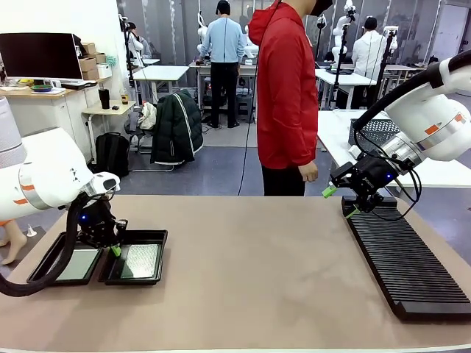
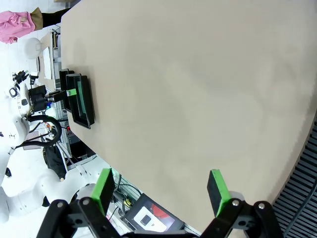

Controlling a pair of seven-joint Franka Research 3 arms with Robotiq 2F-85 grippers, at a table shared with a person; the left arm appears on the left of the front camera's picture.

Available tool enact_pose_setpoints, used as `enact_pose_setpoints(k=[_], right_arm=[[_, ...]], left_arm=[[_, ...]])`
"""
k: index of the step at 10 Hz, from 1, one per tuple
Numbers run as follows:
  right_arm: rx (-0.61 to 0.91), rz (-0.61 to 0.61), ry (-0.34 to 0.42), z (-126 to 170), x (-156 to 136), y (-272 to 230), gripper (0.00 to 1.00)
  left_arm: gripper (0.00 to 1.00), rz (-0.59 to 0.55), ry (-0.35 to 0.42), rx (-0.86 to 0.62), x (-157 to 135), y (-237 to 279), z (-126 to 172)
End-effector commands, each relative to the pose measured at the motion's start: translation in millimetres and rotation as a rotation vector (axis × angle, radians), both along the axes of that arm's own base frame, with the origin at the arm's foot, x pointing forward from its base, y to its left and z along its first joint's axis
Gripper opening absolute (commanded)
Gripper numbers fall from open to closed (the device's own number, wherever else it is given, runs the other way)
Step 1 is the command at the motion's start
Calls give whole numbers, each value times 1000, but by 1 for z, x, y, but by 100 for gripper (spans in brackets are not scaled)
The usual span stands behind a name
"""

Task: Inspect and transfer BCBs to ESD trays.
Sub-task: Pick up the ESD tray and place it on the left side of the table.

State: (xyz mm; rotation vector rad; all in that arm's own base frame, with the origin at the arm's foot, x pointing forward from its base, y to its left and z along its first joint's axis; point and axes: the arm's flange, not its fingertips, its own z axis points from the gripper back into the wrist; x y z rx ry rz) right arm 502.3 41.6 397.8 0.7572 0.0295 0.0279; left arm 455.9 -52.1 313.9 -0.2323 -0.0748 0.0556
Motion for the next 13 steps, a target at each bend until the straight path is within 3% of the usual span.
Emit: enact_pose_setpoints(k=[1,10,11,12,13], right_arm=[[-21,-10,12,2,-2,2,100],[-21,-10,12,2,-2,2,100],[-21,-10,12,2,-2,2,100],[-21,-10,12,2,-2,2,100],[-21,-10,12,2,-2,2,100]], left_arm=[[3,-12,-25,-8,14,5,-6],[3,0,2,1,13,-3,-6],[18,-8,16,14,16,-5,-4],[22,-12,31,29,18,-7,-2],[37,-18,28,32,19,-8,1]])
